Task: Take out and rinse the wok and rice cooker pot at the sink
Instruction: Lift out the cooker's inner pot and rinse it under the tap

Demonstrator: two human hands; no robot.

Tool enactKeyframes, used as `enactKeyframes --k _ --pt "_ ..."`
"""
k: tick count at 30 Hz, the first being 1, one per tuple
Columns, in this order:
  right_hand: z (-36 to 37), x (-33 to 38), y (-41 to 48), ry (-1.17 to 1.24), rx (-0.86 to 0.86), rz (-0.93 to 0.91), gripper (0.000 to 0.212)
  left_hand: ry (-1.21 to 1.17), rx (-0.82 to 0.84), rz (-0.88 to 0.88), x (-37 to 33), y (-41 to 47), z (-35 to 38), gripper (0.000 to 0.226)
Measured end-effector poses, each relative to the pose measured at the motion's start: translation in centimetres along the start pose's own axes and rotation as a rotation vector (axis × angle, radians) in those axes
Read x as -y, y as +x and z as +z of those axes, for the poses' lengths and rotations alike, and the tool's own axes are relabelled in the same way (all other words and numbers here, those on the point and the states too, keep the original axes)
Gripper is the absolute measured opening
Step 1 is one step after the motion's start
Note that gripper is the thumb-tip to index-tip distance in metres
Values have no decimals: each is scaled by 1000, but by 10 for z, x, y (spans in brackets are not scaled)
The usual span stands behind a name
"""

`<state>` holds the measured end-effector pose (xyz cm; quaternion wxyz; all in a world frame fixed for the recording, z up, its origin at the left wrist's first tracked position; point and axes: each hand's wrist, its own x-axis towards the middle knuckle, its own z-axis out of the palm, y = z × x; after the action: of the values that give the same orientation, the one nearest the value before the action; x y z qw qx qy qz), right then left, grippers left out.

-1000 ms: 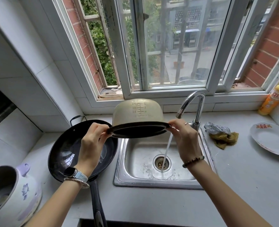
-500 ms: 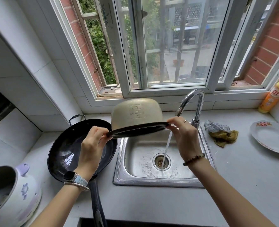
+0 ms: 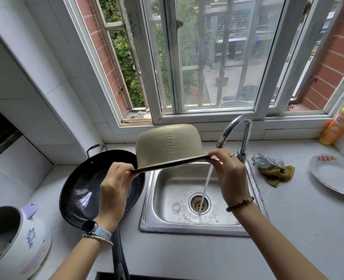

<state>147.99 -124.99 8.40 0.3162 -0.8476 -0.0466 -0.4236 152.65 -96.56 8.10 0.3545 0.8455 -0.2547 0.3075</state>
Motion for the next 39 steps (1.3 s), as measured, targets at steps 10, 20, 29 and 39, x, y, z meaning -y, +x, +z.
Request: enactKeyframes --k 10,20,29,39 --pt "4 4 9 70 172 150 15 -79 52 -238 -5 -12 -15 25" --pt "33 46 100 321 619 313 20 -250 -65 -711 -14 26 -96 26" --pt "99 109 74 650 1104 584 41 -249 -160 -993 8 -39 -177 17" --pt "193 230 41 750 1225 555 45 -81 -278 -1218 79 -118 -291 6"
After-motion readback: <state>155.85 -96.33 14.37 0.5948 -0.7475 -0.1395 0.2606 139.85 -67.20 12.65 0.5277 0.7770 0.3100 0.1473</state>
